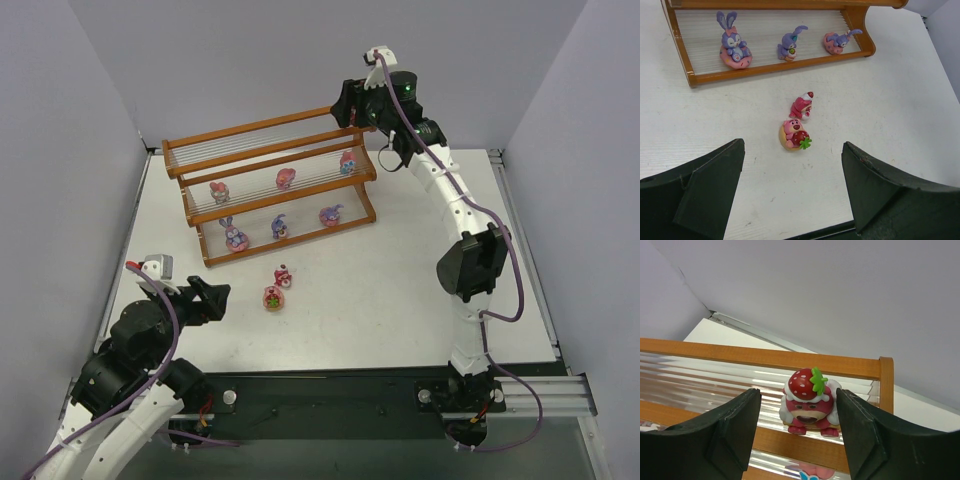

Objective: Place and organize the plastic toys onto the shelf

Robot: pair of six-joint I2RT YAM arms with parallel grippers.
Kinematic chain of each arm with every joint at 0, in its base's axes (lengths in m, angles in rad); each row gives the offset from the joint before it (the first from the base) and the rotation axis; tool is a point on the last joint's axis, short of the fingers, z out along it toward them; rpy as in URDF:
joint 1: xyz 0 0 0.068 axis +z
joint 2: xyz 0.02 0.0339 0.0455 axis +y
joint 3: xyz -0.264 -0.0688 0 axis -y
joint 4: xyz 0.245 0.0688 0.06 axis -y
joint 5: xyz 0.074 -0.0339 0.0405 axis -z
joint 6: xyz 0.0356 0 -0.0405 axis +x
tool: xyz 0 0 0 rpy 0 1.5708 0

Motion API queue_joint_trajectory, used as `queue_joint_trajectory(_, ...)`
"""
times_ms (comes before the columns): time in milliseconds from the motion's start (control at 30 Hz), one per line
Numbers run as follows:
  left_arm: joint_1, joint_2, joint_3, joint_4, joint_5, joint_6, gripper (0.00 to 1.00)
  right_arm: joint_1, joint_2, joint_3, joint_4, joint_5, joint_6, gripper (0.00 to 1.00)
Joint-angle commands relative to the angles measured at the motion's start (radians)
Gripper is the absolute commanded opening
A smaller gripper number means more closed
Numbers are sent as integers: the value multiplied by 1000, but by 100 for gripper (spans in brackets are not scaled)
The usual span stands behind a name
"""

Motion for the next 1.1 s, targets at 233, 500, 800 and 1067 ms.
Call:
queue_joint_trajectory(233,-3,-2,4,32,-10,10,88,11,-135,-86,114,119,78,76)
queue_joint_trajectory(500,-3,-5,4,29,-18,8,88,35,-270,-173,100,178,98,82)
queue_joint_trajectory(800,-3,-33,2,27,-31,7,89,244,-652,-685,51,451,25,81)
queue_joint_trajectory(1067,-4,-51,2,23,-50,2,89,531,-913,-1225,269,402,0,80)
